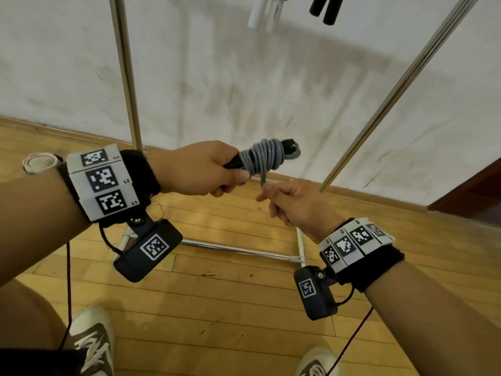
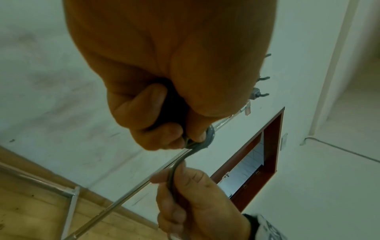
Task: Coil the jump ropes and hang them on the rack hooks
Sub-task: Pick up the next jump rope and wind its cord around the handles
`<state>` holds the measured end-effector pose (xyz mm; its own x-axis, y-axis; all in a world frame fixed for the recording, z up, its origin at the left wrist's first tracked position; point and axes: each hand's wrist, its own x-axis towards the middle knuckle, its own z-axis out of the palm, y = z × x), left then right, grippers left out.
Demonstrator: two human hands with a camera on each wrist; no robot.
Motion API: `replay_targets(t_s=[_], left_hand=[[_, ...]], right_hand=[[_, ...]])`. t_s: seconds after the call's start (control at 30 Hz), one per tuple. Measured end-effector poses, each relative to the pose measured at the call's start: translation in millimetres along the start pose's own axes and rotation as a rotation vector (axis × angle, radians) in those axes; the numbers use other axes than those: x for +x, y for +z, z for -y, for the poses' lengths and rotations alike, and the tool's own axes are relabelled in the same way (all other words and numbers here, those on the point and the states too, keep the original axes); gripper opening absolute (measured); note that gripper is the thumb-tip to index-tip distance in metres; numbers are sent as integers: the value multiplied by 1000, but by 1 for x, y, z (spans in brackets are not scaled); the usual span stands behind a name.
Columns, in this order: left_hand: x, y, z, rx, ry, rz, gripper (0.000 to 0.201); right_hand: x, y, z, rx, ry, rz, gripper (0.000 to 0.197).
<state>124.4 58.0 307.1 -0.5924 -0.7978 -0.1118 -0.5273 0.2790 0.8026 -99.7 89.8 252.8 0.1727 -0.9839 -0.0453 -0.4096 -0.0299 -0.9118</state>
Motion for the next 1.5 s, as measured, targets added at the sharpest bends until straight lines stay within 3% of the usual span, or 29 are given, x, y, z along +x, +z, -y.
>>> replay_targets(t_s=[0.17, 0.33, 0.4, 0.43, 0.5, 0.57, 0.6, 0.73, 0.9, 1.07, 1.17, 1.27, 1.37, 1.5], left_hand=[[-6, 2, -3, -24, 34, 181, 18], [-11, 4, -3, -26, 90, 377, 16], [-11, 6, -2, -16, 95, 446, 17], [-11, 7, -2, -3, 94, 469, 18], [-9, 12, 0, 30, 75, 500, 21], [-7, 18, 4, 95, 41, 519, 19], [-6, 21, 5, 135, 26, 525, 18], [-2, 32, 10, 238, -11, 549, 19], [5, 43, 15, 412, -46, 554, 23], [13, 49, 20, 499, -110, 480, 25], [17, 45, 23, 445, -134, 376, 27], [20, 41, 24, 431, -131, 234, 29], [22, 37, 24, 223, -120, 106, 21], [22, 31, 18, 4, -113, -28, 18]], right_hand=[[-2, 2, -7, -94, -121, 126, 21], [-1, -6, -12, -132, -38, 176, 11], [-2, -16, -16, -194, 14, 185, 16], [0, -22, -19, -283, -9, 178, 28], [4, -25, -16, -508, -82, 201, 43], [8, -24, -12, -648, -109, 273, 25], [8, -24, -10, -640, -97, 289, 9], [9, -30, -6, -561, -45, 286, 13], [7, -29, 8, -652, -57, 316, 13], [5, -15, 22, -723, -138, 247, 20], [3, -12, 29, -649, -86, 224, 20], [2, -8, 31, -433, -12, 187, 18], [0, -4, 34, -127, 15, 0, 5], [-4, -3, 37, 109, -37, -164, 9]])
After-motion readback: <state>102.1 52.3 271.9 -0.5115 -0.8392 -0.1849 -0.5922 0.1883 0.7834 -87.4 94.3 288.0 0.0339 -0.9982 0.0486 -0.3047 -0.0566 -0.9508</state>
